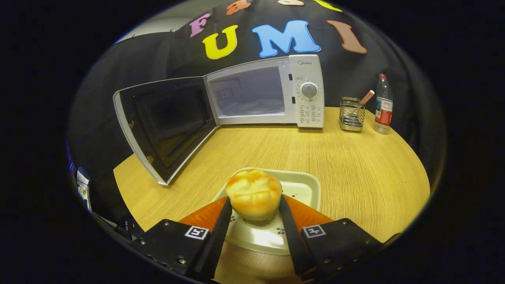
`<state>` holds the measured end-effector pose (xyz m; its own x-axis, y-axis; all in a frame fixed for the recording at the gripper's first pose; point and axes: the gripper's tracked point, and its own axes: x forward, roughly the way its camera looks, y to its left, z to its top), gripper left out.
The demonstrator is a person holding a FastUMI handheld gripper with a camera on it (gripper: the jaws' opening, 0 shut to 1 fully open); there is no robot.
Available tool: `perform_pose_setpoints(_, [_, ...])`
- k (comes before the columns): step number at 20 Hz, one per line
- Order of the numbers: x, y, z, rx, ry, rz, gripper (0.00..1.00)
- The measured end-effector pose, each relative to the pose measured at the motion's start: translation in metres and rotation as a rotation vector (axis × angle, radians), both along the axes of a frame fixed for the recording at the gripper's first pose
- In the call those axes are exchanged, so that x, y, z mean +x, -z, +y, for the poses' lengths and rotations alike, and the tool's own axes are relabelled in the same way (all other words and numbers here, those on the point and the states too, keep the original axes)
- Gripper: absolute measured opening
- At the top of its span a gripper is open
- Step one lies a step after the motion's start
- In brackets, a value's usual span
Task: Open the microwave, put the food inside, and close the microwave door.
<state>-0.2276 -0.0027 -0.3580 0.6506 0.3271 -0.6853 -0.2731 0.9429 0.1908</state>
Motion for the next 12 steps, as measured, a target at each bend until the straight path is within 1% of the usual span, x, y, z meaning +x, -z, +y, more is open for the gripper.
perform_pose_setpoints(2, [0.004,0.006,0.001,0.011,0.015,0.014,0.59])
perform_pose_setpoints(4, [0.001,0.002,0.008,0.051,0.017,0.025,0.59])
perform_pose_setpoints(6, [0.007,-0.017,0.015,0.08,0.014,-0.019,0.59])
perform_pose_setpoints(9, [0.031,-0.052,0.032,0.152,0.034,-0.078,0.59])
perform_pose_setpoints(12, [0.065,-0.081,0.051,0.215,0.06,-0.134,0.58])
